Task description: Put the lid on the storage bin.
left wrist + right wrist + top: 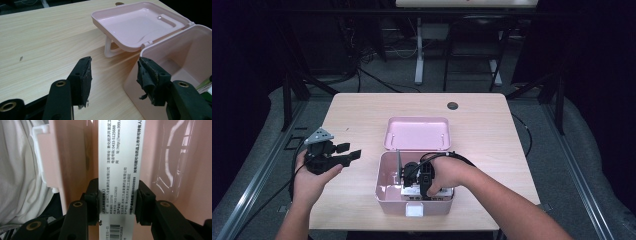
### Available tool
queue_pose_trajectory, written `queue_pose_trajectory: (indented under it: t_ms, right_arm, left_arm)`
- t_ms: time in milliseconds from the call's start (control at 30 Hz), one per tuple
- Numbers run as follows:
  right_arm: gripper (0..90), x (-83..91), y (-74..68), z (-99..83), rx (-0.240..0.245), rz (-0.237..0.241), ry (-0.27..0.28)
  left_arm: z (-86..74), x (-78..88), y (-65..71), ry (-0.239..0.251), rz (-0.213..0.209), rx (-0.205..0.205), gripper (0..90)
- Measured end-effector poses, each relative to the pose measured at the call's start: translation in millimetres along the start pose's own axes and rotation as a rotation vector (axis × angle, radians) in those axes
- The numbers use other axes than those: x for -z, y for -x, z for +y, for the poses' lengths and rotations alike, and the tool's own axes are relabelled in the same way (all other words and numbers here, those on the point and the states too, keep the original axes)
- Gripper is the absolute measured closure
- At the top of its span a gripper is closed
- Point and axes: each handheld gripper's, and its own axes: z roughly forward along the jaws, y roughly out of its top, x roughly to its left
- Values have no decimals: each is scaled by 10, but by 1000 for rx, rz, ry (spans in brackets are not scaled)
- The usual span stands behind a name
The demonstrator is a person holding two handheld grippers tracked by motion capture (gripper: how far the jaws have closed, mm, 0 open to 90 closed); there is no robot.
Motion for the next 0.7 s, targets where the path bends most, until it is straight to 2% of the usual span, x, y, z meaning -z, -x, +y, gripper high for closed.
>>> queue_pose_trajectory:
  t_ms: [133,267,433,700]
  right_arm:
    - [614,-34,4,2,2,0,-9]
    - [614,-91,27,-9,-22,25,8]
    - [614,-144,29,-11,-10,21,-6]
    - [610,-182,59,-2,-17,36,16]
  left_arm:
    - [-3,-15,13,-2,0,0,450]
    - [-5,-30,23,-4,-3,-3,450]
    - [-5,-26,11,-11,-5,-6,450]
    - [-10,-43,21,-11,-5,-5,450]
